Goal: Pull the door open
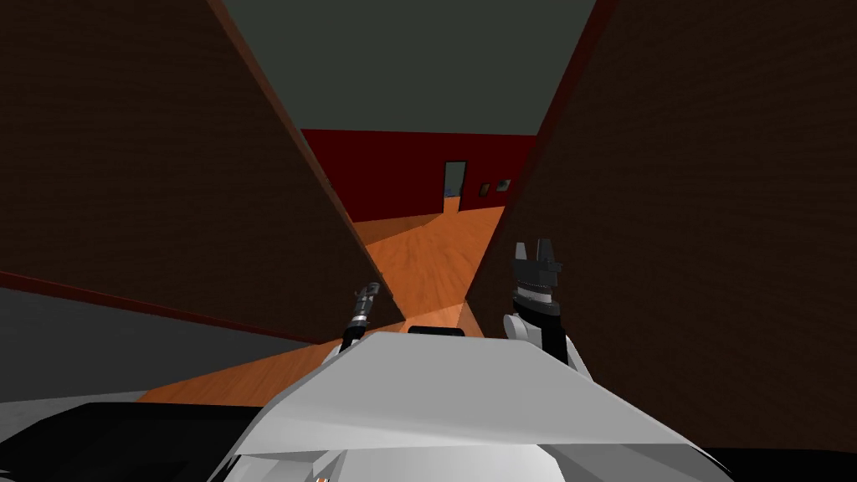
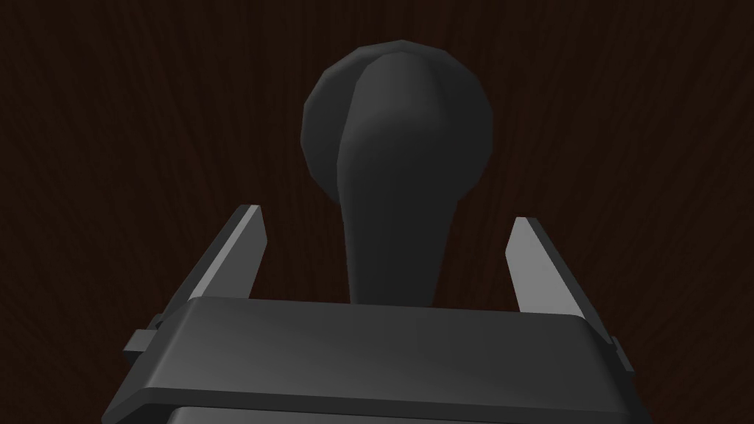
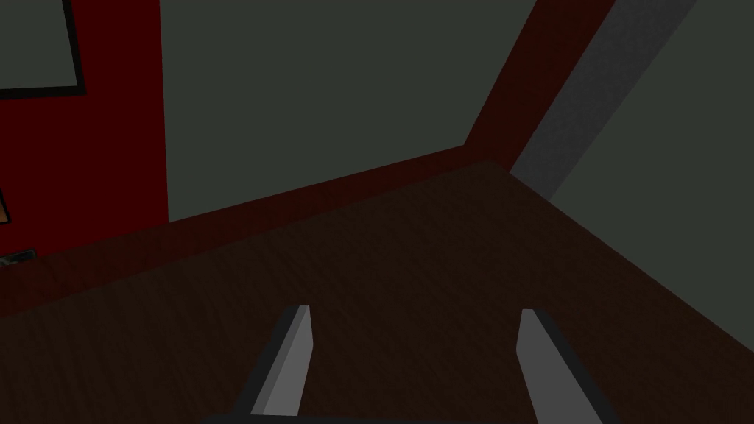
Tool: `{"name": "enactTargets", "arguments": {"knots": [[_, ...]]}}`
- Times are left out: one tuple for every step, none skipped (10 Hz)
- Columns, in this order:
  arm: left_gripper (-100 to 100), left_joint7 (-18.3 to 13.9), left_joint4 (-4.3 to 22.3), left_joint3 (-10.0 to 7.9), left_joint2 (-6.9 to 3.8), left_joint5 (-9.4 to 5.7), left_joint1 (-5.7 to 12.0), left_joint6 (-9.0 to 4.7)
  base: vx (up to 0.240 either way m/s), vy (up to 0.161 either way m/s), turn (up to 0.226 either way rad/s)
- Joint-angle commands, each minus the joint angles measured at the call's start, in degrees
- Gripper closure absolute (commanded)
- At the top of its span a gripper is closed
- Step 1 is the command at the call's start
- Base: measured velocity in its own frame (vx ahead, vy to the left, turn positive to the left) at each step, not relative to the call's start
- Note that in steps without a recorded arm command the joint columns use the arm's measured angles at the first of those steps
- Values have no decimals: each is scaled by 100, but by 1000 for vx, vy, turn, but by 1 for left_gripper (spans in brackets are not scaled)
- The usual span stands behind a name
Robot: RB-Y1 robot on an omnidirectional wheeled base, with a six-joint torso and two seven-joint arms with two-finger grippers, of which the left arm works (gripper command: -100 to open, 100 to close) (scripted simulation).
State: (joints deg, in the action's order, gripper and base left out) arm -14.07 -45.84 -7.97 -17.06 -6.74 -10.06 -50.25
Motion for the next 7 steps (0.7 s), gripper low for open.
{"name": "enactTargets", "arguments": {"knots": [[100,7,3,4,5,3,1,0,-9,0,12],[100,7,3,4,5,3,1,0,-26,-1,-2],[100,7,3,4,5,3,1,0,-20,0,-10],[100,7,3,4,5,3,1,0,-12,0,-3],[100,7,3,4,5,3,1,0,-6,-1,2],[100,7,3,4,5,3,1,0,0,0,0],[100,-97,8,85,-69,48,-99,-109,-125,51,-148]]}}
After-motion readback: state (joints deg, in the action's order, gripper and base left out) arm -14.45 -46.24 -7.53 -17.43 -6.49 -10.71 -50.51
